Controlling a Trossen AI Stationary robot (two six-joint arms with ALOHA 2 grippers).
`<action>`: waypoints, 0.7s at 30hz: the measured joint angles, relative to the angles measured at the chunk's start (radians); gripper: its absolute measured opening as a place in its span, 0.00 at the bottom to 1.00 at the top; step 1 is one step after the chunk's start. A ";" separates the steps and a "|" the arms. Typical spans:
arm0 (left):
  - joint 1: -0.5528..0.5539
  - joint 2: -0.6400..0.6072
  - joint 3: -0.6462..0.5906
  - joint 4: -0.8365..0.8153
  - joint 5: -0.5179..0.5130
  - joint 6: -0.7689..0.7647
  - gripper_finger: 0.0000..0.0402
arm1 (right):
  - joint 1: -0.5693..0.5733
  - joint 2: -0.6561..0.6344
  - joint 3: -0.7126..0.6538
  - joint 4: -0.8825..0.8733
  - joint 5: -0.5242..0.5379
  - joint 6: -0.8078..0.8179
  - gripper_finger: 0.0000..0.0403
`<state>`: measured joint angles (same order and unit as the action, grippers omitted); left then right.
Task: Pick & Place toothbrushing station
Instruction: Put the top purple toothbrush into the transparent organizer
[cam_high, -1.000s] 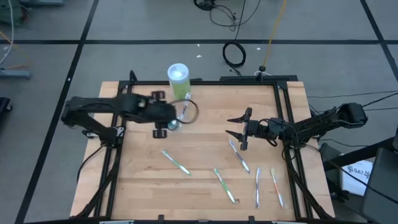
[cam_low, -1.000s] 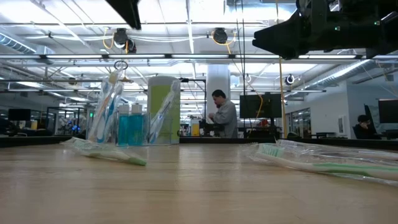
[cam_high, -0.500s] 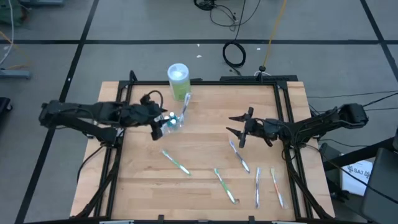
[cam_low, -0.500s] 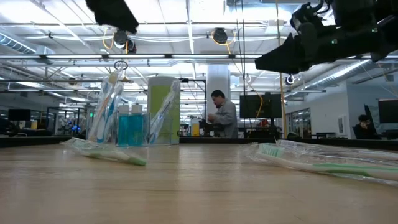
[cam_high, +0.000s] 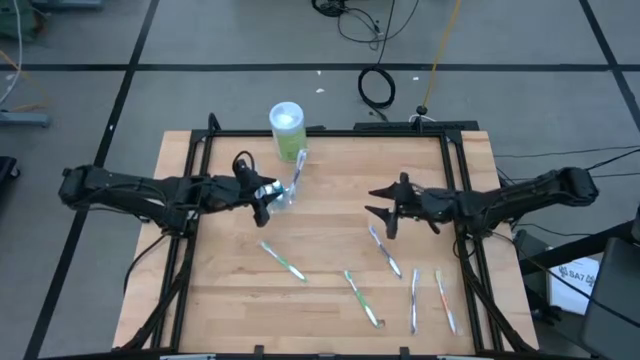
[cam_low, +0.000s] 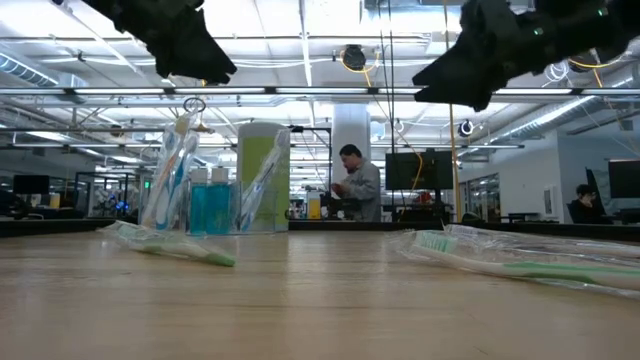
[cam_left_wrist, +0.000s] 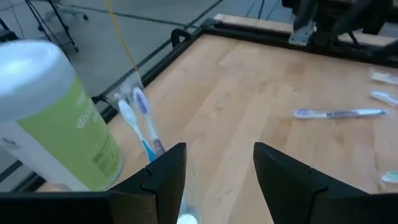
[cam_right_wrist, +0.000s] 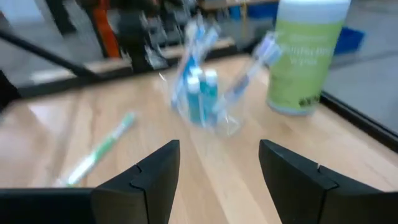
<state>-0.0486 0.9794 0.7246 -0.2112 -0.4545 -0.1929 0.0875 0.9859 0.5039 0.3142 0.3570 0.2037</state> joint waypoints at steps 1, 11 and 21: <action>0.005 0.000 0.000 0.009 0.000 0.009 0.48 | 0.009 0.015 0.038 -0.068 0.014 0.010 0.53; 0.044 0.004 0.000 0.004 0.007 0.026 0.48 | 0.056 0.263 0.199 -0.531 0.003 0.370 0.53; 0.043 0.004 0.000 -0.016 0.008 0.028 0.48 | 0.067 0.443 0.194 -0.624 -0.126 0.618 0.53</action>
<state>-0.0051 0.9832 0.7246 -0.2274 -0.4461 -0.1650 0.1547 1.4291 0.6983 -0.3100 0.2306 0.8216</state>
